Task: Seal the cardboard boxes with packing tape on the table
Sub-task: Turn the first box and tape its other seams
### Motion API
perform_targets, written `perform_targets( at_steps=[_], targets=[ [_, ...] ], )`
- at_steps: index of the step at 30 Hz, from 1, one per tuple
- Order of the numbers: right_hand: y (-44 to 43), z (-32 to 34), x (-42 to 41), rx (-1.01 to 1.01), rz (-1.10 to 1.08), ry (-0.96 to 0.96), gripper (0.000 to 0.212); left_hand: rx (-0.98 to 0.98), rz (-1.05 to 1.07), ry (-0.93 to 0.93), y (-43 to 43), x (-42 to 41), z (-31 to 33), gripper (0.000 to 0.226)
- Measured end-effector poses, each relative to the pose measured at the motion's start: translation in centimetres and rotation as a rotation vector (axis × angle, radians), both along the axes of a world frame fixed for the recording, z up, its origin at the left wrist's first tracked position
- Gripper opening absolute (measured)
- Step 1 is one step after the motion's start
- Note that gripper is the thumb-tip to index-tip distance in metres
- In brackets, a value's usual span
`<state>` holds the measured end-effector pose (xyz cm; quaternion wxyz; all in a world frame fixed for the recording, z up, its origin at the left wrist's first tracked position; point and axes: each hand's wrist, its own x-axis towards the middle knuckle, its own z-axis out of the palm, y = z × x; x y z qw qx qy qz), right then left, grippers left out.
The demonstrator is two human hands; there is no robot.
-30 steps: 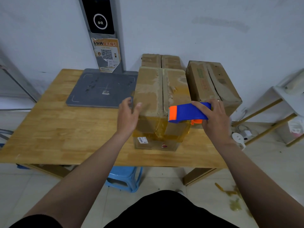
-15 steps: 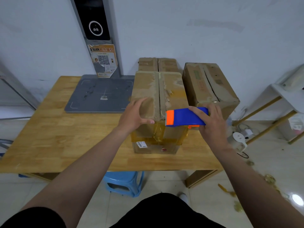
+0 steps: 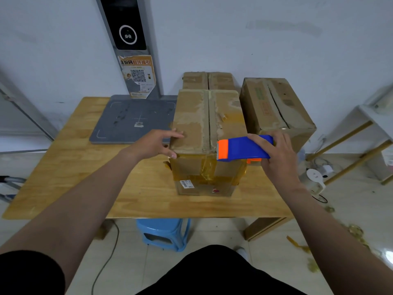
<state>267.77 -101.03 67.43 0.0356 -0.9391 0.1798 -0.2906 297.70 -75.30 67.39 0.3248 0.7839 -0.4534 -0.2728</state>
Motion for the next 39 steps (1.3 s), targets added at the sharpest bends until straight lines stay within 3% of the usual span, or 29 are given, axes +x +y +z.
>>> perform_targets(
  at_steps=[9, 13, 19, 26, 39],
  targets=[
    [0.0, 0.0, 0.3, -0.014, -0.013, 0.001, 0.059, 0.133, -0.066, -0.366, -2.0, -1.4, 1.1, 0.077],
    [0.2, 0.0, 0.2, -0.029, -0.021, -0.013, 0.059, 0.201, -0.077, -0.449, -4.1, -2.2, 1.5, 0.088],
    [0.1, 0.0, 0.3, -0.047, -0.023, -0.014, 0.061, 0.173, -0.12, -0.288, -7.6, -3.3, 1.4, 0.087],
    [-0.4, 0.2, 0.3, -0.029, -0.001, 0.021, 0.052, 0.223, -0.066, -0.351, -9.8, -4.7, 1.3, 0.096],
    [-1.2, 0.8, -0.5, -0.096, 0.109, 0.076, 0.06, 0.262, 0.071, -0.315, -10.6, -6.7, 0.3, 0.102]
  ],
)
